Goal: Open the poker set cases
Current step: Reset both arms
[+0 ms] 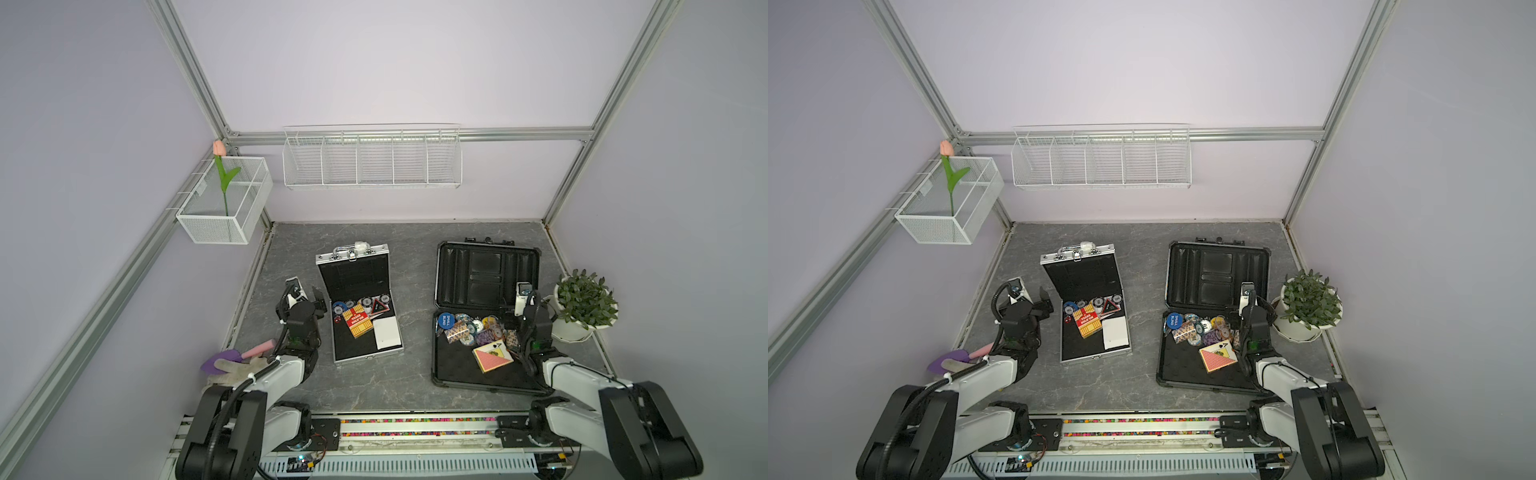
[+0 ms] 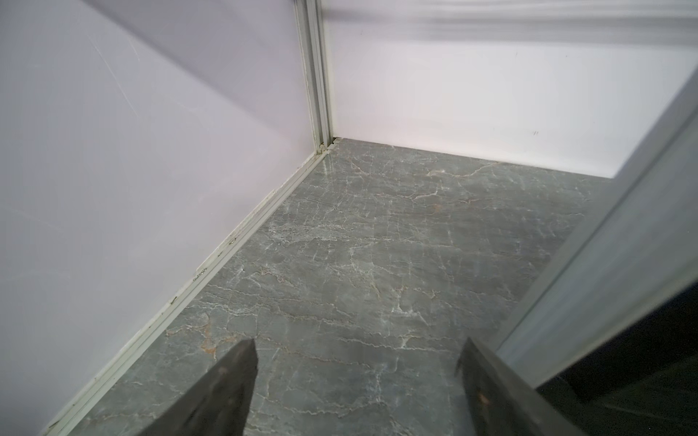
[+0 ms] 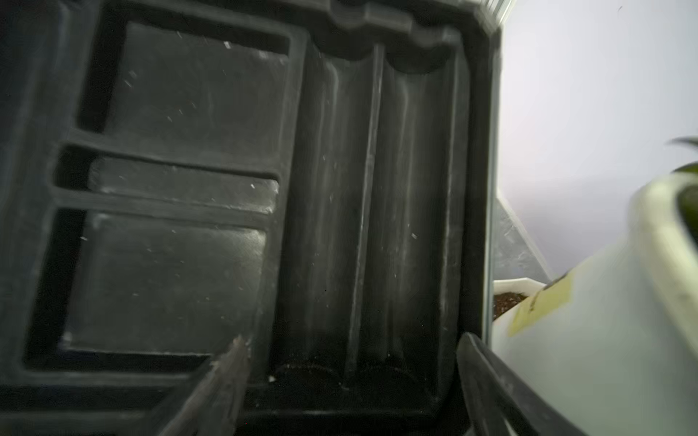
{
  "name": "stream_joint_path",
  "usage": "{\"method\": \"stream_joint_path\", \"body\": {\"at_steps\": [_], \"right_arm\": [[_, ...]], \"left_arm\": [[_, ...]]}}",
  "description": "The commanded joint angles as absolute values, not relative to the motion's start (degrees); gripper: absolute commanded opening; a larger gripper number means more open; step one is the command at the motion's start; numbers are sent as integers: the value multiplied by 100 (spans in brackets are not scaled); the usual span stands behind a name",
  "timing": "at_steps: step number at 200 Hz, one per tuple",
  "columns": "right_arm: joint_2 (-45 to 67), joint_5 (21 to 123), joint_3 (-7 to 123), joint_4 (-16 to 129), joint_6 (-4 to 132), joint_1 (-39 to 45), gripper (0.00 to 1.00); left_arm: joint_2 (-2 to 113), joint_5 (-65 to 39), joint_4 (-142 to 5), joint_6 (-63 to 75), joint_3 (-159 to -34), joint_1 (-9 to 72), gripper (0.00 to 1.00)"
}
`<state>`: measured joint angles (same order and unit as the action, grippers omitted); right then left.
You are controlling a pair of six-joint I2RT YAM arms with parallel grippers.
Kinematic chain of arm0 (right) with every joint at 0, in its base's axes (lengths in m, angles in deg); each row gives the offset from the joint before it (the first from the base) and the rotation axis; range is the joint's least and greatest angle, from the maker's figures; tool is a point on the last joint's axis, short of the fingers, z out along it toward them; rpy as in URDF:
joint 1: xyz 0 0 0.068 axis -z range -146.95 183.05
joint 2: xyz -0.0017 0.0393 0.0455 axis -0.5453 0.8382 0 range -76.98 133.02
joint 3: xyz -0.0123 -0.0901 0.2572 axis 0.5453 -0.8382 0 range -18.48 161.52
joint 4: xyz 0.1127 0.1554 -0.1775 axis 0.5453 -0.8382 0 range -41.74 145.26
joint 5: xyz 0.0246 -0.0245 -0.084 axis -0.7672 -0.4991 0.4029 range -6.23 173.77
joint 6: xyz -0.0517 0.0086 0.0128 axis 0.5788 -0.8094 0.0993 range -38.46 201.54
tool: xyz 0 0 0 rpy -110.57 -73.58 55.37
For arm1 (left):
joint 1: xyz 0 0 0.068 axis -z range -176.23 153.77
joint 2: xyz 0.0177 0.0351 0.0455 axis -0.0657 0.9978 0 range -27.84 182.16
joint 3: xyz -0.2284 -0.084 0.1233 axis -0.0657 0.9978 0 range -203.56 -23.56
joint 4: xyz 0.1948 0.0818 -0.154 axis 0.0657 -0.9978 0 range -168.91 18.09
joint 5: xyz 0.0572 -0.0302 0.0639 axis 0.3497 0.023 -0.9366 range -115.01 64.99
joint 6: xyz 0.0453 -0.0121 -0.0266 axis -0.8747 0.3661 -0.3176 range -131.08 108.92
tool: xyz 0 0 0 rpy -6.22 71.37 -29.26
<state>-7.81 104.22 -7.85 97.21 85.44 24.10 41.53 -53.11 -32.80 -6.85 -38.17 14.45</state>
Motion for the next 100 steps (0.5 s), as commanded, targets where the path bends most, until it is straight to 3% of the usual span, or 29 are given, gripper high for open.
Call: {"method": "stream_joint_path", "body": {"at_steps": [1,47,62,74,100], "right_arm": [[-347,9852,-805,11345,8766,2528,89],[1635,9096,-965,13747,8878,2875,89],[1151,8667,-822,12790,8857,2982,89],[1280,8527,-817,13007,8866,3032,89],[1357,9320,-790,13086,8581,3041,95]], "left_arm": [[4227,-4877,-2802,-726,-3921,1241,87],[4454,-3972,-1605,-512,-3321,524,88],[4812,-3939,-1054,-379,-3204,360,88],[5048,-3857,-815,-345,-3197,300,88],[5548,-3670,-701,-415,-3380,289,89]]}}
